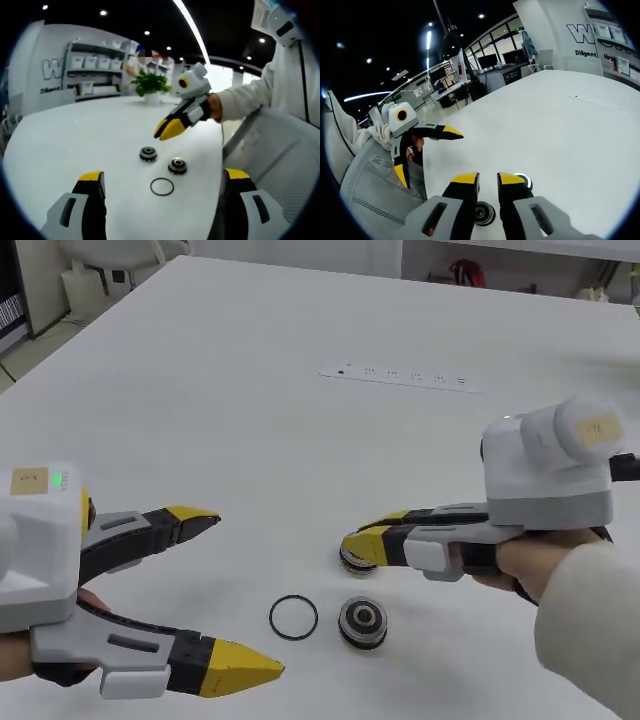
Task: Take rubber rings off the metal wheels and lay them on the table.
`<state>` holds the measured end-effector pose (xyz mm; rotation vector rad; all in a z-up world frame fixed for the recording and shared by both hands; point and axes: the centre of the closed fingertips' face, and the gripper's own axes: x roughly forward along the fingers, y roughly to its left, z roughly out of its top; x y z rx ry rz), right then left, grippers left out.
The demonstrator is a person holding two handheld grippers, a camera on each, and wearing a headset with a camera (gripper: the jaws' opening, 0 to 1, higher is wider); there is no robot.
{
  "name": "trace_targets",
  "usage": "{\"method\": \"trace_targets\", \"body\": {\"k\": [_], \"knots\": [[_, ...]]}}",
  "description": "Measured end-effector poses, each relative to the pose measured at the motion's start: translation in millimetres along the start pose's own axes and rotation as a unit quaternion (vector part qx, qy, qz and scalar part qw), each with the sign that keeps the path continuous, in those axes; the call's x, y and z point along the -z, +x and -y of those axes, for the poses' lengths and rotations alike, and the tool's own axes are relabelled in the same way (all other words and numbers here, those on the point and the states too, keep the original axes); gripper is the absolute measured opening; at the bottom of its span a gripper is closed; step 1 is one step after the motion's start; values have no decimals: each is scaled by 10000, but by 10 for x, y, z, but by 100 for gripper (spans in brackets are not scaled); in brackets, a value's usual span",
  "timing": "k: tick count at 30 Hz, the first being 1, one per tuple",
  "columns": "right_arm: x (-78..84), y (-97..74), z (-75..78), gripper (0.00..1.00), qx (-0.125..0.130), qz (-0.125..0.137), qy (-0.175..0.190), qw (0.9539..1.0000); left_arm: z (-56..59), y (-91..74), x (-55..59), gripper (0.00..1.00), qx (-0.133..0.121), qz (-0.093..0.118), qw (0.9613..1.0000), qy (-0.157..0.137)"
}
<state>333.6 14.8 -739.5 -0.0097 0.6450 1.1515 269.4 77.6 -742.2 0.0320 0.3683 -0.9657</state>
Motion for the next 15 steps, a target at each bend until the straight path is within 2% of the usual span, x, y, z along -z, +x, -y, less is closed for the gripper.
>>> {"method": "trace_targets", "body": {"k": [5,15], "knots": [[-74,-103,25,13,97,135,-118,9998,-1,0,-3,99,0,6,10000,9],[-212,-348,206,16,367,467,-117,9982,2,7,-2,99,11,-4,10000,-3]]}}
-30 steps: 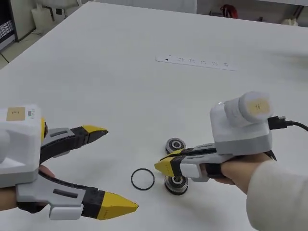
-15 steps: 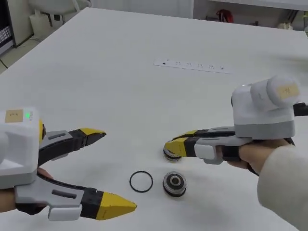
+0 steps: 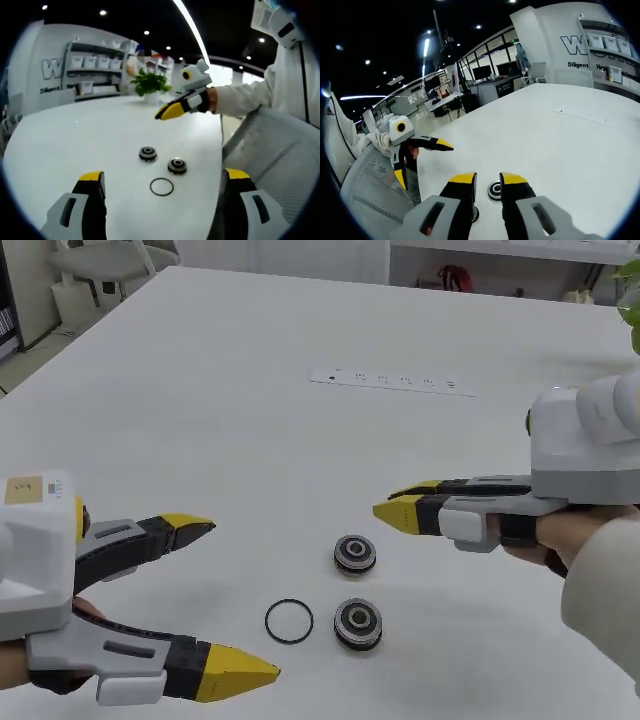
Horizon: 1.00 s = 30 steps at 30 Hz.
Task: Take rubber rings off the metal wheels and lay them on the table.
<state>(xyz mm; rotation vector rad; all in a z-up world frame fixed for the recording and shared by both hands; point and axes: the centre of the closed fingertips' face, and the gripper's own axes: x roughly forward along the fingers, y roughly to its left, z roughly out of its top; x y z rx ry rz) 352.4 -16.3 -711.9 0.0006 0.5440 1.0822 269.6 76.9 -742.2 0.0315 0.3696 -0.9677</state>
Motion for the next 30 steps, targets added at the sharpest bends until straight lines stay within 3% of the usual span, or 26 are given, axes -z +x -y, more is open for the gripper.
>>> {"method": "trace_targets", "body": {"k": [8,16,23,30], "knots": [[-65,-140,87,21,41,189,-18,9998,1,8,8,100,-3,-39,10000,35],[-56,-242,115,29,-15,237,-368,9990,-13,9,20,100,-45,-91,9999,62],[49,-244,45,35,-247,88,-606,9978,-17,9,17,100,-67,-95,9999,58],[174,-197,-117,45,-626,-100,-968,9933,-28,3,-18,100,-94,-22,10000,1]]}}
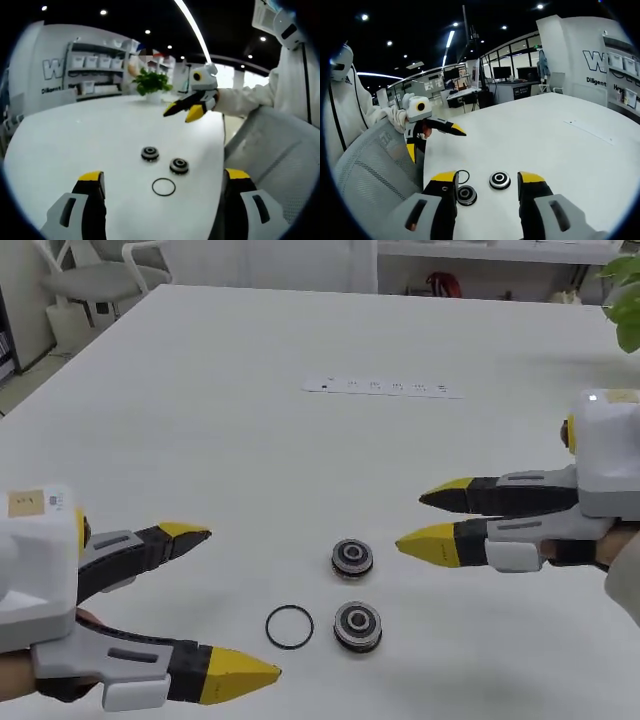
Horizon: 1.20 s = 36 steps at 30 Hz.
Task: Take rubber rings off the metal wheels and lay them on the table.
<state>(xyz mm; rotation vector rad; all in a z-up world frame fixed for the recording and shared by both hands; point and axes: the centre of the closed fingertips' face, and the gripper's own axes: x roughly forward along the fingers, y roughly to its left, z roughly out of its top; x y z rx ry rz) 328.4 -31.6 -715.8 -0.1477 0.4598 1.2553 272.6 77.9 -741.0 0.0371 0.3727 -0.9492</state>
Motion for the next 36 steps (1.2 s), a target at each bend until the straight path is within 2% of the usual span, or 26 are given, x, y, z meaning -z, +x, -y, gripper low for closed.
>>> {"method": "trace_targets", "body": {"k": [4,7,11,13,17,19,27,30,36], "knots": [[73,52,-95,51,-213,-160,-66,9996,-17,-35,-143,98,-42,293,9995,-92],[102,79,-138,56,-313,-223,-81,9992,-27,-39,-190,100,-59,357,9993,-135],[191,108,-162,58,-389,-402,-129,9984,-7,-37,-291,100,12,366,9993,-14],[211,113,-172,59,-430,-428,-81,9981,-7,-50,-394,100,33,410,9991,132],[255,117,-184,61,-467,-498,-82,9976,-25,-81,-558,98,65,556,9983,168],[257,118,-192,61,-489,-489,-60,9976,-47,-109,-664,95,65,598,9974,394],[299,129,-210,59,-567,-547,-75,9969,-104,-142,-977,88,82,637,9935,938],[317,132,-212,59,-567,-575,-101,9967,-101,-95,-1100,87,126,658,9914,1128],[340,137,-227,56,-594,-607,-129,9963,-50,48,-1246,83,300,643,9872,1427]]}}
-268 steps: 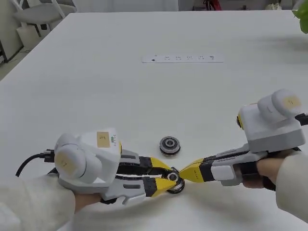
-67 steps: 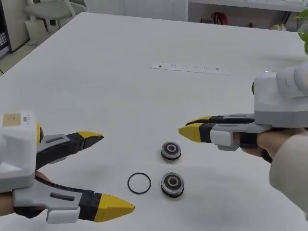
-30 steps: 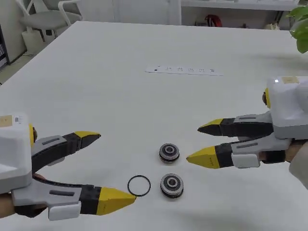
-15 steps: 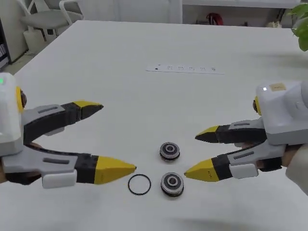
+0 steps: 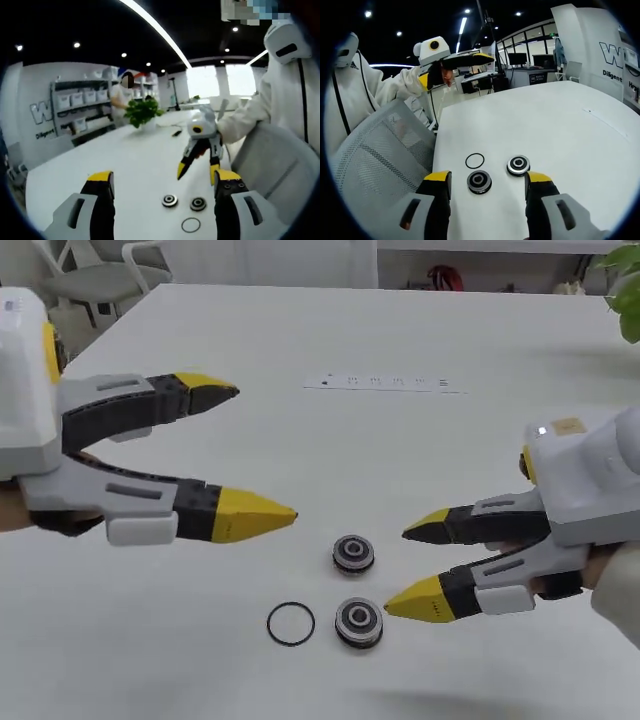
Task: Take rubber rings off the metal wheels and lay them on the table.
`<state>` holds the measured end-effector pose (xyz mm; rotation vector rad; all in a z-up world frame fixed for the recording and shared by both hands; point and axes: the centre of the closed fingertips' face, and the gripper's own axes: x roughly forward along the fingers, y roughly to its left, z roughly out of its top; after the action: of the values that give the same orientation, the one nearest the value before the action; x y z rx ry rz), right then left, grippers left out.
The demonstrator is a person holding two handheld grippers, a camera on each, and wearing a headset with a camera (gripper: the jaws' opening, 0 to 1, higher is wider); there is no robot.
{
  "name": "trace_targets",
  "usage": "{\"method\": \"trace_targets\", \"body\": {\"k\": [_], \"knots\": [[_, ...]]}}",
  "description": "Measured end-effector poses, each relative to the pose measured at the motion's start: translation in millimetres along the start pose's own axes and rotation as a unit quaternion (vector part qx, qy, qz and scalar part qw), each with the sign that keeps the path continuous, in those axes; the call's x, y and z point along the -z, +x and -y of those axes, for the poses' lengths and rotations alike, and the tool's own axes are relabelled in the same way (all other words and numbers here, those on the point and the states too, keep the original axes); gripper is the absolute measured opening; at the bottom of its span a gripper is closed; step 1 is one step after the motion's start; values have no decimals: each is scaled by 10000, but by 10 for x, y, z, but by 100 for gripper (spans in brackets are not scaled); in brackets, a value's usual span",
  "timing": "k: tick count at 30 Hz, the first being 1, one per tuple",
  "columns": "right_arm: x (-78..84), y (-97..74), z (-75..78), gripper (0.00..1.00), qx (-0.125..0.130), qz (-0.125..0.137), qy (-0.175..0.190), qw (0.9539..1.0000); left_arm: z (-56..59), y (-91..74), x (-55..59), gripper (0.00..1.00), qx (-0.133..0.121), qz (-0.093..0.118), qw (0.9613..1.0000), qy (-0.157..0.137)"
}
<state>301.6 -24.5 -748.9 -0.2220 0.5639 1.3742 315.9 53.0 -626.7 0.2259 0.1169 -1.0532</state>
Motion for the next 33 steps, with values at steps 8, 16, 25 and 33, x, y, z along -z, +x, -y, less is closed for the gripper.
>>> {"method": "trace_targets", "body": {"k": [8,16,25,33], "knots": [[50,26,-16,55,-51,-60,-7,10000,77,242,13,79,336,-182,9991,173],[151,97,-69,52,-183,-220,-67,9996,257,476,159,76,678,-281,9972,124],[259,147,-87,45,-279,-369,-168,9988,435,616,451,72,729,-343,9966,-168],[349,217,-133,41,-368,-510,-258,9977,511,633,654,65,776,-460,9950,-432]]}}
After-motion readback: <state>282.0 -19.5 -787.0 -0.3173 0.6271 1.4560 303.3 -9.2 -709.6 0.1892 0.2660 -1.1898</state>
